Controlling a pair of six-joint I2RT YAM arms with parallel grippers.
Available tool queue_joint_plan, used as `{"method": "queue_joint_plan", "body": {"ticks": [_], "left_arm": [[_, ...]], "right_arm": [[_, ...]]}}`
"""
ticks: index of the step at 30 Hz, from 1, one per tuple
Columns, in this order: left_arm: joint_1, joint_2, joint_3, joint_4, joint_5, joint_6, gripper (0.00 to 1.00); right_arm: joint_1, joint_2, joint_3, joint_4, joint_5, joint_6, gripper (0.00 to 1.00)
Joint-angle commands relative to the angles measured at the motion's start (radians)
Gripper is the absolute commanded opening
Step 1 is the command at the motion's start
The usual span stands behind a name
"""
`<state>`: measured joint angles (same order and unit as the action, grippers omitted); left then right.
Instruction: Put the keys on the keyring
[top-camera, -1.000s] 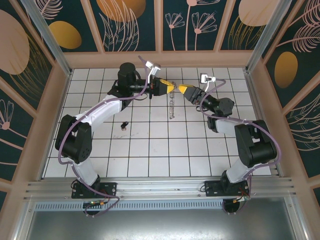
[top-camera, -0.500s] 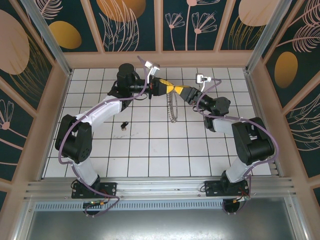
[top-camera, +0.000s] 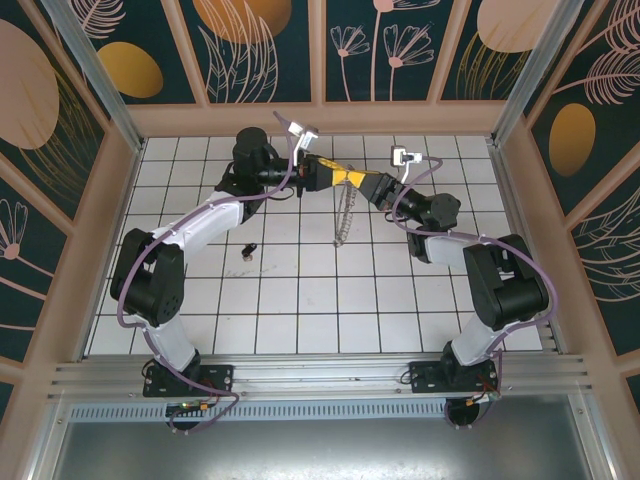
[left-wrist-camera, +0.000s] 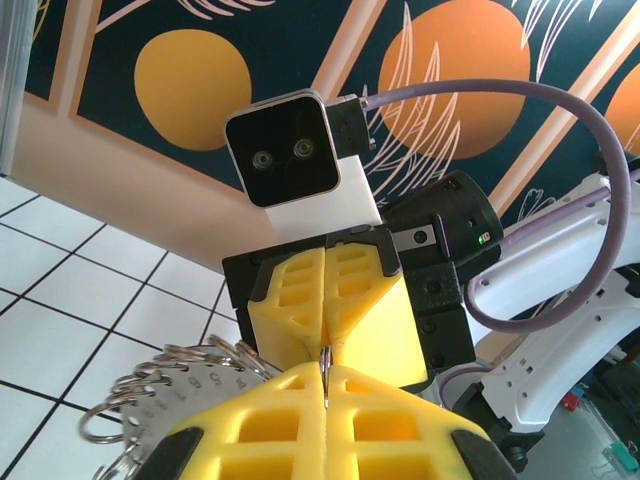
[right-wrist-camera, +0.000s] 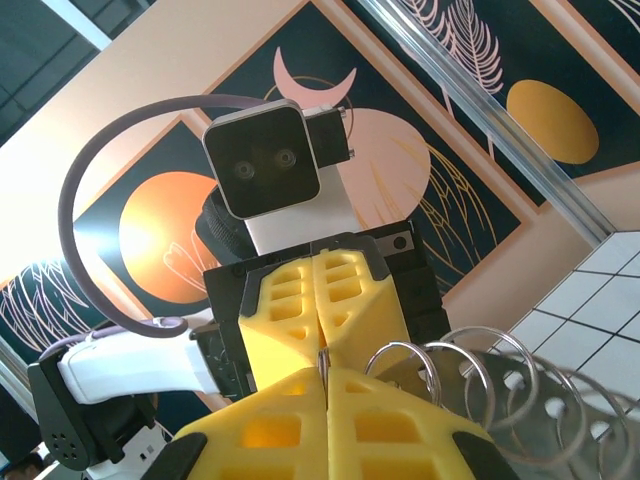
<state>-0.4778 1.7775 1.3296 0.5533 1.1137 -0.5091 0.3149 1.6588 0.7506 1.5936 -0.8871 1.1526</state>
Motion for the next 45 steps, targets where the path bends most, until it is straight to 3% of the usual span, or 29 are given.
{"method": "queue_joint_plan", "body": {"ticks": [1,3,5,7,9,18,29,45], "left_arm": [[0.002,-0.013,-0.022,0.086,-0.081,-0.021,0.12],[0.010,-0.046,-0.068,0.120,-0.215,-0.050,0.36],[0.026,-0.086,-0.141,0.234,-0.310,-0.142,0.51],[0.033,-0.109,-0.208,0.336,-0.386,-0.237,0.59],[0.033,-0.119,-0.244,0.382,-0.425,-0.295,0.60],[0.014,-0.070,-0.320,0.666,-0.442,-0.578,0.51],[-0.057,-0.006,-0.312,0.707,-0.505,-0.617,0.39],[-0.080,0.022,-0.297,0.726,-0.517,-0.627,0.34]], "right_arm": [[-0.009,-0.004,0.018,0.109,0.013,-0.014,0.00],[-0.027,-0.008,0.010,0.116,0.027,-0.011,0.00],[-0.038,-0.011,0.011,0.123,0.027,0.001,0.00],[-0.041,-0.020,0.013,0.123,0.030,-0.001,0.00],[-0.041,-0.027,0.016,0.123,0.028,-0.002,0.00],[-0.028,-0.033,0.021,0.123,0.132,0.029,0.00],[0.005,0.003,0.036,0.125,0.256,0.079,0.00],[0.055,0.042,0.058,0.123,0.258,0.089,0.00]]}}
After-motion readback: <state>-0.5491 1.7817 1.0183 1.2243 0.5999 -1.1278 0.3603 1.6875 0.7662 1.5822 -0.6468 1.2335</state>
